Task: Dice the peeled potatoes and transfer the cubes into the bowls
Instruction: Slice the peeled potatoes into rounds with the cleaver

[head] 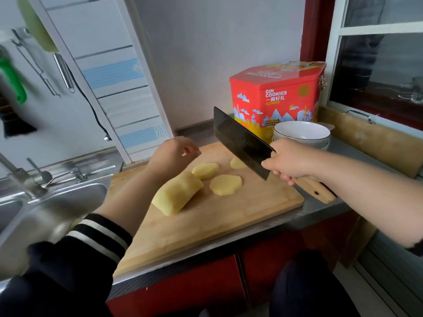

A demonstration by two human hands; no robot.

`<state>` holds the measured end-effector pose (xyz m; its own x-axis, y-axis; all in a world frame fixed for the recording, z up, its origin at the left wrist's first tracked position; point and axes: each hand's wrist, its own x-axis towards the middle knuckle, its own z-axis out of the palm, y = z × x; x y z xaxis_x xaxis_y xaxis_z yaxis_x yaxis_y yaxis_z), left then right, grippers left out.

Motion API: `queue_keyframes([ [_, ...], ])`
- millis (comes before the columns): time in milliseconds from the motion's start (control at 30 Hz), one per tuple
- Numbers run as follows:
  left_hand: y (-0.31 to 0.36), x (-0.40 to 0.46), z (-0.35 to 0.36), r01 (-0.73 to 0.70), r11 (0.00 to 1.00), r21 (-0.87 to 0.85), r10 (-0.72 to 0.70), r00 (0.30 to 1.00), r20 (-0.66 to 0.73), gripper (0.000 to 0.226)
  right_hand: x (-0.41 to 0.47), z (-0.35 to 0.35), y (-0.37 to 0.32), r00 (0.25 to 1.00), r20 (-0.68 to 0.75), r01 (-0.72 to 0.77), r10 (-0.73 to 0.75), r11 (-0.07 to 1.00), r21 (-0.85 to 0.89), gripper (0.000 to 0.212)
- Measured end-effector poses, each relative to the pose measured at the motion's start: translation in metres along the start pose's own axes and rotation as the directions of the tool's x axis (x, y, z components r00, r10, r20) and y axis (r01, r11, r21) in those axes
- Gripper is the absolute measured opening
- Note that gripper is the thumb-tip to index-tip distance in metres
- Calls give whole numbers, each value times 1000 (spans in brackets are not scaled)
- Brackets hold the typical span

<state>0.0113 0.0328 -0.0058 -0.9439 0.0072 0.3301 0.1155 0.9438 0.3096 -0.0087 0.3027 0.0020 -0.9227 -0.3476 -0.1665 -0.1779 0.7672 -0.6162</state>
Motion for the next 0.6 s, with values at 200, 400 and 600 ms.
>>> queue_keyframes([
  [200, -40, -42, 12, -71, 997, -1, 70, 989, -133, 9, -7, 15, -52, 996, 54, 71, -73, 997, 36, 21],
  [400, -52, -50, 29, -110, 993, -53, 99, 980, -170, 12, -1, 34, -95, 989, 104, 104, -101, 994, -29, 16],
  [600, -53, -51, 29, -123, 992, -43, 114, 979, -169, 21, -1, 45, -117, 995, 86, 59, -51, 993, -104, 28],
])
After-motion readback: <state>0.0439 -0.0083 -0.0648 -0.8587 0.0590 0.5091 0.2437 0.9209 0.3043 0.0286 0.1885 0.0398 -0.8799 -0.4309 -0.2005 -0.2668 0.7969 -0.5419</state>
